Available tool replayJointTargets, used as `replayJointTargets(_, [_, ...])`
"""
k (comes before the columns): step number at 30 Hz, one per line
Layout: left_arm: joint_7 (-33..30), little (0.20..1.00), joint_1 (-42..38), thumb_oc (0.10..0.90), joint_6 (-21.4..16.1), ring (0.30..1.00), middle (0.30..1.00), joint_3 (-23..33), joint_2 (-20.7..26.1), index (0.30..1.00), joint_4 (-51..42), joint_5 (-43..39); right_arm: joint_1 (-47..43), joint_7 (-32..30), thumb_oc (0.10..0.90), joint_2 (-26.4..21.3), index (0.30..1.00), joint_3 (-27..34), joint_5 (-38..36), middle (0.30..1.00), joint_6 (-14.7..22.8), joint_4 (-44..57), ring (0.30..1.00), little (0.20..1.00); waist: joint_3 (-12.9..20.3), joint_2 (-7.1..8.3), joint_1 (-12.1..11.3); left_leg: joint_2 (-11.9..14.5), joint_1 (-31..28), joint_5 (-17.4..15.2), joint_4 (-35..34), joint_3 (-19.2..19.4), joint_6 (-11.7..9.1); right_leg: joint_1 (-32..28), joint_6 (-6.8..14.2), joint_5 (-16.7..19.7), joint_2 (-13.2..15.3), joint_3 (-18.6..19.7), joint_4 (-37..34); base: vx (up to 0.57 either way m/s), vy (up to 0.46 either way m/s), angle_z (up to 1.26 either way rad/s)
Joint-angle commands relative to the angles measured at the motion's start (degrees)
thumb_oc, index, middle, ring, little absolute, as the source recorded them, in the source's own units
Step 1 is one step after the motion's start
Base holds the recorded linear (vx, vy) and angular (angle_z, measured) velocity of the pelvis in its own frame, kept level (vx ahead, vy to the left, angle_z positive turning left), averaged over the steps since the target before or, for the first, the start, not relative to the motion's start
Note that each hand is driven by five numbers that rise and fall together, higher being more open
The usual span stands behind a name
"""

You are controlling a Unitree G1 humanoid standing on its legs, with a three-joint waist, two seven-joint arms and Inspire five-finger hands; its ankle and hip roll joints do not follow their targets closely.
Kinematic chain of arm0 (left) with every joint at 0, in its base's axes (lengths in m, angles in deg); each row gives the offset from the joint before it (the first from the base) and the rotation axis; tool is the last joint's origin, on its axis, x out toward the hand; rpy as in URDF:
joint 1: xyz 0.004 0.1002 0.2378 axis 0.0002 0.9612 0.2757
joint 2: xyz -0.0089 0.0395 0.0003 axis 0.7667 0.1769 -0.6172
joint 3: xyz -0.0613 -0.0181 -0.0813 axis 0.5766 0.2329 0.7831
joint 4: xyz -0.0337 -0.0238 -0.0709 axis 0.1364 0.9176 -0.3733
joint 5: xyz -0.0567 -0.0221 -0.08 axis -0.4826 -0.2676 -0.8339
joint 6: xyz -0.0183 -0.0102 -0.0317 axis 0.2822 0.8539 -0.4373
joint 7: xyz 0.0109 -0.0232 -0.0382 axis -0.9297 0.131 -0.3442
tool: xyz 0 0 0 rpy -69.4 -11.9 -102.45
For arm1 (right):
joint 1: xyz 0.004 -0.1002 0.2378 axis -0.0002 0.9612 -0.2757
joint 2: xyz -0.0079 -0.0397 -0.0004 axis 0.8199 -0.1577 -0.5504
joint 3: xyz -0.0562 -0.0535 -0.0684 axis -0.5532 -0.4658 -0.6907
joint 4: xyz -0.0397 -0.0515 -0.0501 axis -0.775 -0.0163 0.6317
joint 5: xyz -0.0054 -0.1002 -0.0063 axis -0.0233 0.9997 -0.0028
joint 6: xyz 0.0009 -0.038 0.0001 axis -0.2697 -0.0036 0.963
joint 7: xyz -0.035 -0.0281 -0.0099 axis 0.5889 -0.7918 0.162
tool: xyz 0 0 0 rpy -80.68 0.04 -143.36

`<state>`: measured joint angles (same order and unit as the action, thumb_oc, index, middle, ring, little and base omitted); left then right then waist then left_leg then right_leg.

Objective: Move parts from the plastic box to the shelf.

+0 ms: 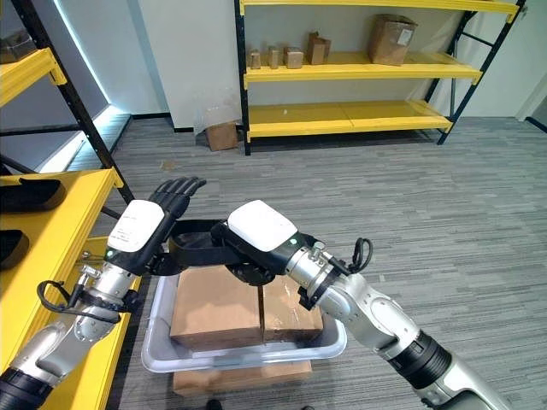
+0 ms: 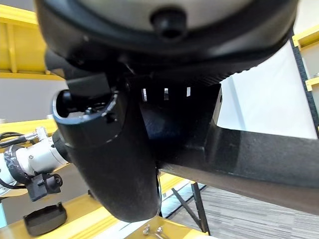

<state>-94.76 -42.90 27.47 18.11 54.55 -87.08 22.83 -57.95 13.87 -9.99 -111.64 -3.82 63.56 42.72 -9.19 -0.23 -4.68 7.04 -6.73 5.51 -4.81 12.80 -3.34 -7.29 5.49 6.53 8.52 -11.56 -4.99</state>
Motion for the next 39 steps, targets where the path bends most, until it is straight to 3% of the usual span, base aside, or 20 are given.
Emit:
replayJointTargets(1, [-6.8,1.0,-5.4,0.9,-2.8,1.0,1.0,3.9,3.0,1.0,-2.6,2.8,-10.0,-2.7,0.4,2.6,0.3,1.2,-3.0,0.3,3.8,9.3,0.3,0.3,4.0,0.93,0.1,1.9,-3.2,-5.6,-0.1,-0.3,-1.4,-1.9,1.6,-5.4,1.2,-0.8,0.2,0.0,0.0,0.0])
replayJointTargets(7, [-9.2,1.0,-3.1,0.9,-7.3,1.0,1.0,6.3,4.3,1.0,0.4,3.0,-10.2,-3.1,0.4,1.8,0.3,1.2,-2.4,0.3,4.6,8.4,0.3,0.3,3.7,0.79,-0.2,1.9,-3.0,-5.4,0.0,-0.5,-1.4,-1.7,1.5,-5.4,1.3,-0.9,0.3,0.0,0.0,0.0])
replayJointTargets(9, [-8.6,1.0,-3.0,0.9,-8.3,1.0,1.0,6.2,4.3,1.0,0.4,2.9,-10.5,-3.3,0.4,1.8,0.3,1.1,-2.5,0.3,4.8,8.3,0.3,0.3,3.7,0.72,-0.3,1.9,-3.0,-5.4,0.1,-0.6,-1.4,-1.7,1.5,-5.4,1.3,-0.9,0.3,0.0,0.0,0.0])
replayJointTargets(11, [-4.2,1.0,-3.6,0.9,-12.6,1.0,1.0,2.9,4.2,1.0,-1.3,4.9,-11.0,-2.5,0.4,2.2,0.3,0.9,-0.5,0.3,3.3,7.7,0.3,0.3,3.6,0.5,-0.5,1.6,-2.8,-5.7,0.0,-0.8,-1.2,-1.8,1.6,-5.4,1.4,-1.1,0.3,0.0,0.0,0.0])
replayJointTargets(17, [-6.8,1.0,-3.7,0.9,-13.4,1.0,1.0,1.2,7.5,1.0,-1.0,8.5,-13.0,-1.5,0.4,-0.2,0.3,-0.5,-0.3,0.3,1.3,4.6,0.3,0.3,3.8,0.38,-0.6,1.6,-2.8,-5.6,0.0,-0.6,-1.3,-1.7,1.7,-5.3,1.4,-1.1,0.1,0.0,0.0,0.0])
replayJointTargets(20, [-9.8,1.0,-3.6,0.9,-16.0,1.0,1.0,1.3,11.5,1.0,-0.3,11.8,-14.5,-1.8,0.4,-2.6,0.3,-1.2,0.2,0.3,0.2,1.6,0.3,0.3,3.8,0.31,-0.7,1.7,-2.7,-5.3,0.0,-0.5,-1.3,-1.7,1.7,-5.1,1.5,-1.3,0.2,0.0,0.0,0.0])
replayJointTargets(23, [-10.8,1.0,-3.3,0.9,-16.9,1.0,1.0,1.8,14.2,1.0,-0.5,12.6,-15.5,-2.1,0.4,-4.3,0.3,-1.3,0.0,0.3,-0.4,-0.2,0.3,0.3,3.8,0.31,-0.9,1.7,-2.7,-5.2,0.0,-0.5,-1.4,-1.7,1.8,-5.0,1.6,-1.6,0.1,0.0,0.0,0.0])
replayJointTargets(30, [-17.4,1.0,-4.0,0.9,-14.6,1.0,1.0,4.5,21.7,1.0,-0.9,15.7,-20.3,0.1,0.4,-9.0,0.3,-2.6,-3.5,0.3,-0.1,-3.9,0.3,0.3,4.0,0.38,-1.3,1.7,-2.8,-4.9,0.0,-0.7,-1.4,-1.9,2.0,-4.7,1.6,-2.2,0.2,0.0,0.001,0.0])
replayJointTargets(36, [-18.6,1.0,-4.9,0.9,-15.0,1.0,1.0,5.7,23.9,1.0,-0.6,16.4,-22.8,2.0,0.4,-10.3,0.3,-3.1,-5.8,0.3,-0.9,-2.7,0.3,0.3,4.1,0.54,-1.2,1.6,-2.8,-4.8,0.0,-0.8,-1.5,-2.0,2.1,-4.7,1.6,-2.4,0.2,0.0,0.0,0.0])
replayJointTargets(39, [-16.2,1.0,-6.3,0.9,-15.3,1.0,1.0,5.1,23.8,1.0,-1.3,15.4,-23.6,3.8,0.4,-9.9,0.3,-3.0,-7.5,0.3,-0.2,-2.1,0.3,0.3,4.1,0.51,-1.1,1.5,-2.9,-4.9,0.1,-0.9,-1.5,-2.0,2.2,-4.7,1.6,-2.3,0.3,0.0,0.0,0.0])
